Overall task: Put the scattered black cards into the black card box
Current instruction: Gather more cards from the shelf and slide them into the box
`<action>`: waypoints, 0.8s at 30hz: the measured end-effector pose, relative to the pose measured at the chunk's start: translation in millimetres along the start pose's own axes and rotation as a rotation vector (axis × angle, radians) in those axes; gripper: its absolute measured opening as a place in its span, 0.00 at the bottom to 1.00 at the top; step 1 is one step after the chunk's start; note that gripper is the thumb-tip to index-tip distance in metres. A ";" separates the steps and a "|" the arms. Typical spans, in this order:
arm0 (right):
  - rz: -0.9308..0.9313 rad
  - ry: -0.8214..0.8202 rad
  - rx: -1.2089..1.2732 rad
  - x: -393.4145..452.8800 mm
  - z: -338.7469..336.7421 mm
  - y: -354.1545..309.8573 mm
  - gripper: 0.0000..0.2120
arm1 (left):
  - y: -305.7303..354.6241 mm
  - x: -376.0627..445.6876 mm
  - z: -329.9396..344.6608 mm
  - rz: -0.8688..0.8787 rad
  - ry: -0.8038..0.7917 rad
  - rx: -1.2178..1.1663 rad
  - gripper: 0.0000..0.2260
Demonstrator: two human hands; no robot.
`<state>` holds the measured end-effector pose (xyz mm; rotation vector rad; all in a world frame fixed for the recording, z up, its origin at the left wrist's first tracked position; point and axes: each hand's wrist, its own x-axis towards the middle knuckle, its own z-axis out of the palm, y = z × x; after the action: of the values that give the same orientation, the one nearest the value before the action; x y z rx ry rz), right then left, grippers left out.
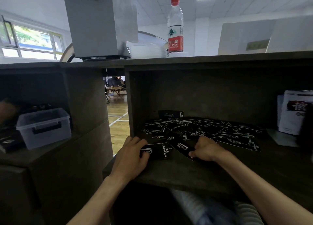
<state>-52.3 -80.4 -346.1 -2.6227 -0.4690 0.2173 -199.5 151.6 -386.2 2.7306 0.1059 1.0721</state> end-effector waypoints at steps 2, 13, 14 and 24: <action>-0.005 0.003 -0.031 -2.1 -0.5 -0.9 0.21 | -1.2 0.3 0.5 0.013 0.008 -0.010 0.06; -0.137 0.033 0.279 -6.3 -7.0 -21.7 0.07 | -2.9 0.3 1.6 0.024 0.015 -0.087 0.12; -0.196 0.037 0.387 -9.6 -2.8 -27.5 0.06 | -3.3 0.2 1.8 0.020 0.010 -0.105 0.12; -0.379 -0.319 0.830 -3.5 30.1 -50.6 0.16 | -2.3 2.1 2.2 0.030 -0.036 -0.068 0.22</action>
<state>-77.1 -27.0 -348.6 -1.6616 -0.7710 0.5668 -196.4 153.8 -386.9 2.6971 0.0223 1.0142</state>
